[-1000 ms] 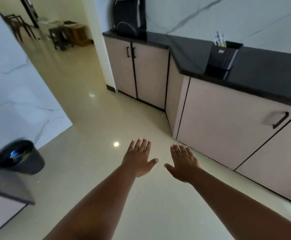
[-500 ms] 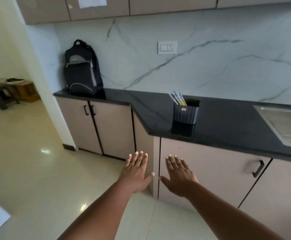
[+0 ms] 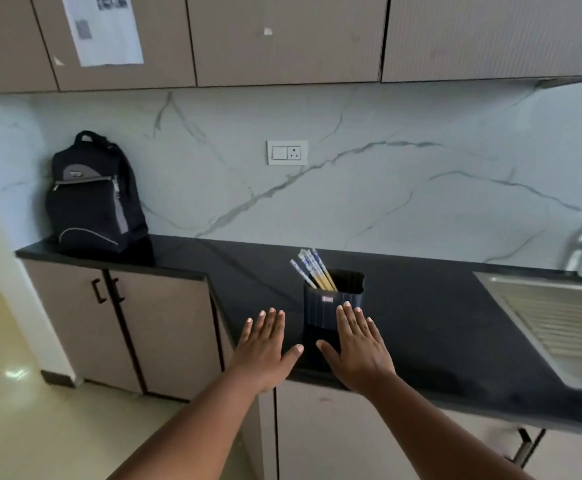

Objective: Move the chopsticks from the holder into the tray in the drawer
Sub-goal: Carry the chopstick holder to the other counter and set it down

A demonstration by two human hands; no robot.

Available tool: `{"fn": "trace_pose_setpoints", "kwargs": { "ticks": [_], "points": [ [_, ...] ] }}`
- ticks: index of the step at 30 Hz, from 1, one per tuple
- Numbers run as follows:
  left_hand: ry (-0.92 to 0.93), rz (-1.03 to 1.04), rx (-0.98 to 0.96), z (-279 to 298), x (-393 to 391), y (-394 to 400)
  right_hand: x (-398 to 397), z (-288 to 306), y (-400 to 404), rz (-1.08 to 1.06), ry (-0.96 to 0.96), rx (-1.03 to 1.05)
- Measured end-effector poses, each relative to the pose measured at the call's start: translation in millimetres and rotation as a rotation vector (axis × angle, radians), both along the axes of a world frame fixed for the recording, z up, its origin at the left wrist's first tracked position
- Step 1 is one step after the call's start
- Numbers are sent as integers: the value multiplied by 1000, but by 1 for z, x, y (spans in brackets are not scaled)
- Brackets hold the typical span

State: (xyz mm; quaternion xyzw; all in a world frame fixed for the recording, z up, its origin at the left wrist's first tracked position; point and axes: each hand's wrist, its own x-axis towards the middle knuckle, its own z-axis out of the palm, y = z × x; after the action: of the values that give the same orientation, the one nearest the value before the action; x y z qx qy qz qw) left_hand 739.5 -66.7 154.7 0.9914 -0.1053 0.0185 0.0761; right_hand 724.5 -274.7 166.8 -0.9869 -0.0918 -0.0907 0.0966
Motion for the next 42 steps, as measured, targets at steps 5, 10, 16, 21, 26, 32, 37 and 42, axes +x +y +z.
{"fn": "trace_pose_setpoints", "kwargs": {
  "ticks": [5,10,16,21,26,32,37,42],
  "points": [
    [-51,85,-52,15,66,-20,80,23,-39,-1,-47,-6],
    [-3,170,-137,13,116,-27,134,22,-62,-77,23,111],
    [110,311,-456,7,184,-35,182,19,-57,-205,205,662],
    [200,182,-617,-2,233,-53,216,19,-57,-385,391,1083],
    [429,74,-1111,-17,242,-68,227,-1,-56,-452,436,1058],
    [492,109,-1182,-14,242,-68,236,2,-55,-434,428,1108],
    [369,157,-1148,-1,225,-69,245,8,-50,-360,494,1197],
    [222,264,-1291,15,178,-58,238,10,-31,-172,649,1225]
  ]
}}
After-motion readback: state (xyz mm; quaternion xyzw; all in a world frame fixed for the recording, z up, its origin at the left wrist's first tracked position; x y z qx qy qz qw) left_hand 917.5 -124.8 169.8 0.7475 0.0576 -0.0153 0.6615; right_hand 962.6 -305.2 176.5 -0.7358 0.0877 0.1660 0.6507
